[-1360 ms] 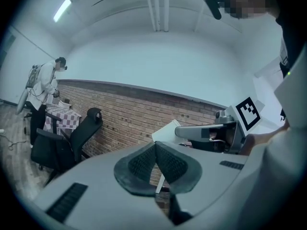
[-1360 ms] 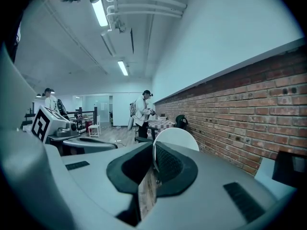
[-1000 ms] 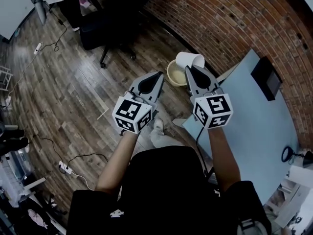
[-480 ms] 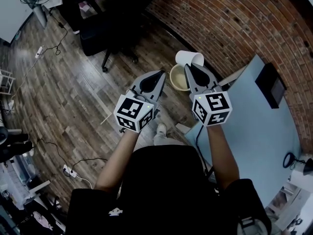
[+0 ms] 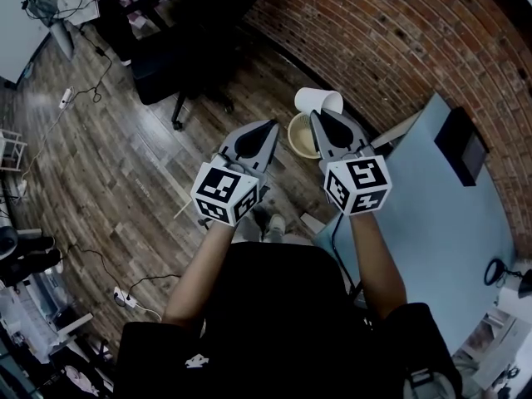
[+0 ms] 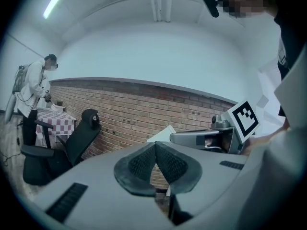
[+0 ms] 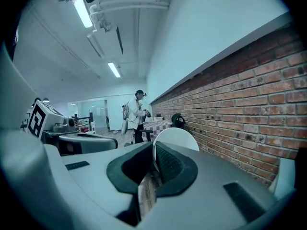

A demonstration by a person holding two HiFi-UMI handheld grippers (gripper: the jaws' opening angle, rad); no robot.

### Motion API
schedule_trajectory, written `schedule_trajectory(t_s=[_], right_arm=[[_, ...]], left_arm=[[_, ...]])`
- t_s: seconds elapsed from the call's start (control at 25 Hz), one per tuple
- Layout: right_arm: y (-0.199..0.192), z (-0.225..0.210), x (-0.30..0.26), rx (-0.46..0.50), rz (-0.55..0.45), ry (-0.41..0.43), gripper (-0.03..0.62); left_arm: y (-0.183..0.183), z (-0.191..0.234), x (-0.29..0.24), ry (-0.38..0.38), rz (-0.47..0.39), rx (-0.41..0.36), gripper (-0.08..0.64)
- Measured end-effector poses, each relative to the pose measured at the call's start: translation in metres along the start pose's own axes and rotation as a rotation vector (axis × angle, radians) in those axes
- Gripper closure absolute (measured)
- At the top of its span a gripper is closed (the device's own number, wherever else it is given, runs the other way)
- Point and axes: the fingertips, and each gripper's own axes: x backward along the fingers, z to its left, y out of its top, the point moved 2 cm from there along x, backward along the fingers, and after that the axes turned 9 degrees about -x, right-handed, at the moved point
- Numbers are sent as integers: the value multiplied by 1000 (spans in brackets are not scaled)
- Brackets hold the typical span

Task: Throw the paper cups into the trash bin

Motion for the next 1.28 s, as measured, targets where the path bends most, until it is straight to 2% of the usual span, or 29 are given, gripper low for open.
schedule_trajectory(t_s=[0.28, 0.6, 0.96, 1.28], right_arm=[[8, -9, -17, -11, -15, -21, 571], [16, -15, -53, -19, -28, -74, 571], [29, -26, -104, -53, -40, -159, 571], [37, -42, -137, -86, -35, -271, 571]], left_arm=[[5, 19, -16, -22, 0, -11, 551], [8, 57, -39, -85, -3, -24, 551], [15, 111, -76, -179, 15, -33, 551], [20, 151, -108, -287, 23, -23, 551]])
